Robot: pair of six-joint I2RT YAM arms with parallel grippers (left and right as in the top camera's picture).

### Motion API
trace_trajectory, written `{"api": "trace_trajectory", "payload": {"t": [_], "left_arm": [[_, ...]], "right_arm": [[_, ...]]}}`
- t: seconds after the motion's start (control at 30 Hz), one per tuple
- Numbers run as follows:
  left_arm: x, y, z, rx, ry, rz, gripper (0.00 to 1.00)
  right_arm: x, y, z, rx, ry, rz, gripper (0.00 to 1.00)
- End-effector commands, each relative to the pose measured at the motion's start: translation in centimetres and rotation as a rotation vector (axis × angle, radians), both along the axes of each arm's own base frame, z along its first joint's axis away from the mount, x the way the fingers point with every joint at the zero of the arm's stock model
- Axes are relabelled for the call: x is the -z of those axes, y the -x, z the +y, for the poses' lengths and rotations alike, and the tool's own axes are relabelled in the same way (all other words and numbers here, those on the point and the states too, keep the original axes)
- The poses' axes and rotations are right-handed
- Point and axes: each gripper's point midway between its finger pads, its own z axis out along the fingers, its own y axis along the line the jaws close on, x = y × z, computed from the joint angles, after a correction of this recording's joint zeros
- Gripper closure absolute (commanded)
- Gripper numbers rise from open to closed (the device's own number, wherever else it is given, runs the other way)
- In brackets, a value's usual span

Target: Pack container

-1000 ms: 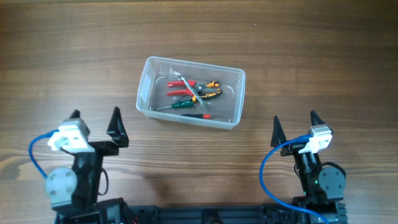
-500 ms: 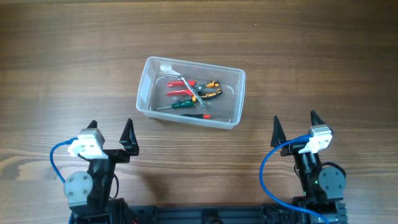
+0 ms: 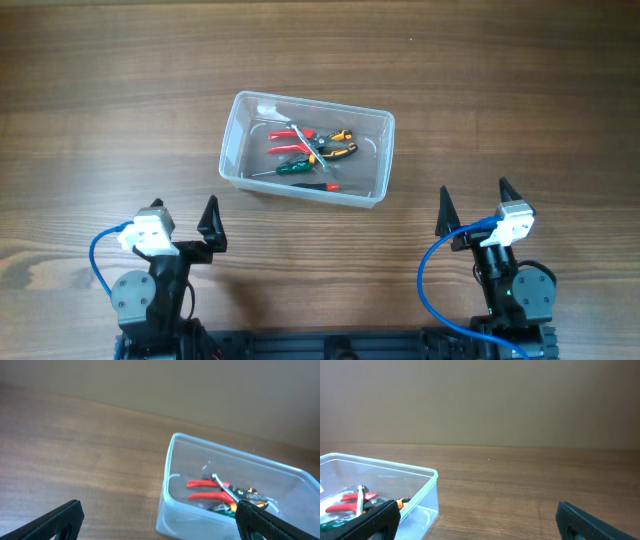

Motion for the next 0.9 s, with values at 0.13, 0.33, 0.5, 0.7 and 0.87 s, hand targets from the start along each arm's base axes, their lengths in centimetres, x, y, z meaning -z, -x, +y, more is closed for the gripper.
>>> {"api": "trace_trajectory", "payload": {"t": [0.13,0.33,0.5,0.7,0.87], "left_arm": [[2.3,0.5,-0.3,0.012,0.016,0.081,0.0],[2.4,0.5,-0.6,0.027,-0.016,0.084,0.0],[2.4,0.5,-0.9,0.038,-0.016,0.085,0.0],[2.4,0.5,-0.9,0.038,-0.016,0.085,0.0],[2.4,0.5,-0.9,0.038,-0.016,0.085,0.0]], "right_arm": [[-0.2,0.1,0.1,-0.006,0.006,-0.014,0.0],[-0.2,0.1,0.1,-0.006,0.005,-0.014,0.0],[-0.2,0.1,0.1,-0.006,0.006,-0.014,0.0],[-0.2,0.1,0.1,-0.006,0.006,-0.014,0.0],[-0.2,0.1,0.1,-0.006,0.006,-0.014,0.0]]}}
